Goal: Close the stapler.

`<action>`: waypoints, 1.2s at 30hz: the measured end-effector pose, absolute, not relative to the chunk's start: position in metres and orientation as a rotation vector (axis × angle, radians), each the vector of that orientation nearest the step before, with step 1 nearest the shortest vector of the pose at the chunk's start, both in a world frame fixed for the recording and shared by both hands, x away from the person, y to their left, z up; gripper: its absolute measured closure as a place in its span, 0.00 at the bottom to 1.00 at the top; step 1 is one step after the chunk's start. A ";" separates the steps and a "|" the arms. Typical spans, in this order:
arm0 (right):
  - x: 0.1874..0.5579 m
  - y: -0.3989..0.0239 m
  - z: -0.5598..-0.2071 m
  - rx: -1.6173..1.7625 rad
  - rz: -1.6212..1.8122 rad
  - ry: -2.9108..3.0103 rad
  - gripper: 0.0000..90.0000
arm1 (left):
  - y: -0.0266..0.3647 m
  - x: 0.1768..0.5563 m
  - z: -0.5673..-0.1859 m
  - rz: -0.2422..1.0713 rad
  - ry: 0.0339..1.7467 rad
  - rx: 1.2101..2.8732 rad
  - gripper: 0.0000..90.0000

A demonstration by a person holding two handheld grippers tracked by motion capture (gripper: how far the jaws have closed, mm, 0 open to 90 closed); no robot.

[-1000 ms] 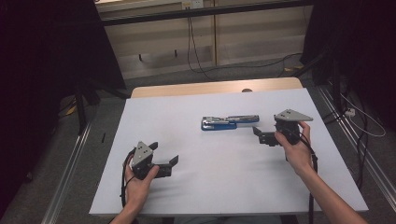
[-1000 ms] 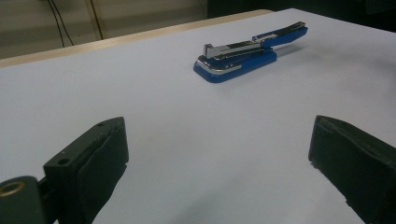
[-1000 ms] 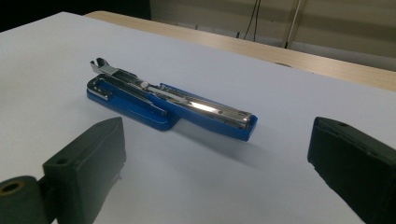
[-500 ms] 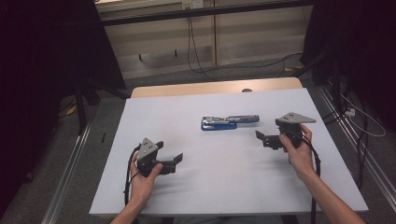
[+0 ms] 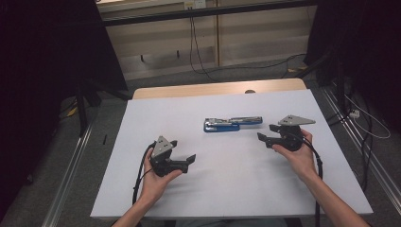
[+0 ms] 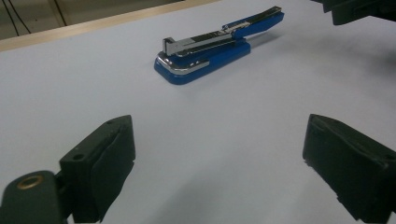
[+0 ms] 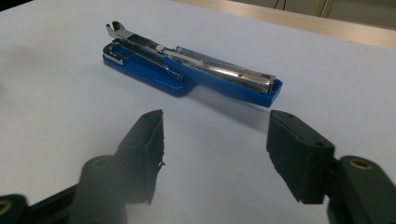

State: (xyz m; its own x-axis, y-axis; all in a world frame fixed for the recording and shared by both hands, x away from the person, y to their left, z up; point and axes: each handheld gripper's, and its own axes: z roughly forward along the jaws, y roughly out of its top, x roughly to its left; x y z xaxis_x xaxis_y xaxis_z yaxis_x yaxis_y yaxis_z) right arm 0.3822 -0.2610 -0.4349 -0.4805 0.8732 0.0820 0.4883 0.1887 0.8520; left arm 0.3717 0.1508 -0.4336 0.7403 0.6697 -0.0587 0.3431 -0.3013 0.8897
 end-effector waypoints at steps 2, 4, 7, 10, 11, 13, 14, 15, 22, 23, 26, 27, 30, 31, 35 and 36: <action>0.383 -0.261 -0.435 1.274 1.202 2.069 0.58 | 0.149 0.375 -0.432 0.401 0.771 1.903 0.15; 0.384 -0.261 -0.435 1.273 1.204 2.083 0.66 | 0.148 0.379 -0.432 0.398 0.770 1.908 0.16; 0.386 -0.260 -0.434 1.287 1.197 2.085 0.79 | 0.144 0.386 -0.431 0.383 0.769 1.914 0.20; 0.387 -0.260 -0.432 1.289 1.215 2.073 0.93 | 0.139 0.394 -0.429 0.371 0.764 1.898 0.25; 0.388 -0.259 -0.432 1.289 1.216 2.068 0.97 | 0.138 0.397 -0.428 0.377 0.759 1.899 0.28; 0.390 -0.260 -0.431 1.279 1.216 2.062 1.00 | 0.134 0.401 -0.427 0.367 0.758 1.899 0.30; 0.391 -0.260 -0.431 1.276 1.216 2.058 1.00 | 0.132 0.403 -0.427 0.366 0.758 1.898 0.31; 0.392 -0.261 -0.430 1.276 1.213 2.059 1.00 | 0.130 0.406 -0.427 0.363 0.761 1.893 0.34; 0.397 -0.261 -0.428 1.232 1.208 2.041 1.00 | 0.120 0.422 -0.424 0.393 0.728 1.901 0.48; 0.397 -0.260 -0.428 1.225 1.211 2.031 1.00 | 0.118 0.423 -0.423 0.397 0.725 1.911 0.51; 0.400 -0.260 -0.429 1.231 1.211 2.024 1.00 | 0.113 0.428 -0.421 0.408 0.715 1.900 0.62; 0.401 -0.260 -0.429 1.235 1.210 2.023 1.00 | 0.112 0.431 -0.421 0.405 0.716 1.886 0.65; 0.406 -0.261 -0.431 1.240 1.210 2.016 1.00 | 0.109 0.437 -0.422 0.396 0.713 1.861 0.74; 0.407 -0.260 -0.431 1.228 1.201 2.025 1.00 | 0.110 0.439 -0.422 0.394 0.710 1.867 0.78; 0.414 -0.258 -0.435 1.222 1.175 2.061 1.00 | 0.108 0.447 -0.424 0.383 0.733 1.867 0.88; 0.416 -0.257 -0.435 1.228 1.175 2.061 1.00 | 0.107 0.449 -0.425 0.381 0.739 1.865 0.91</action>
State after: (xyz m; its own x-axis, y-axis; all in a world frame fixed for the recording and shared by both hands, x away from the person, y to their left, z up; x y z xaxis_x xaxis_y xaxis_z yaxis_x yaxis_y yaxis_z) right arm 0.4155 -0.2575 -0.4349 -0.4919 0.8700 0.0328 0.4717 0.2347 0.8499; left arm 0.4485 0.1071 -0.4245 0.7592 0.6466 -0.0743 0.3141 -0.2640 0.9119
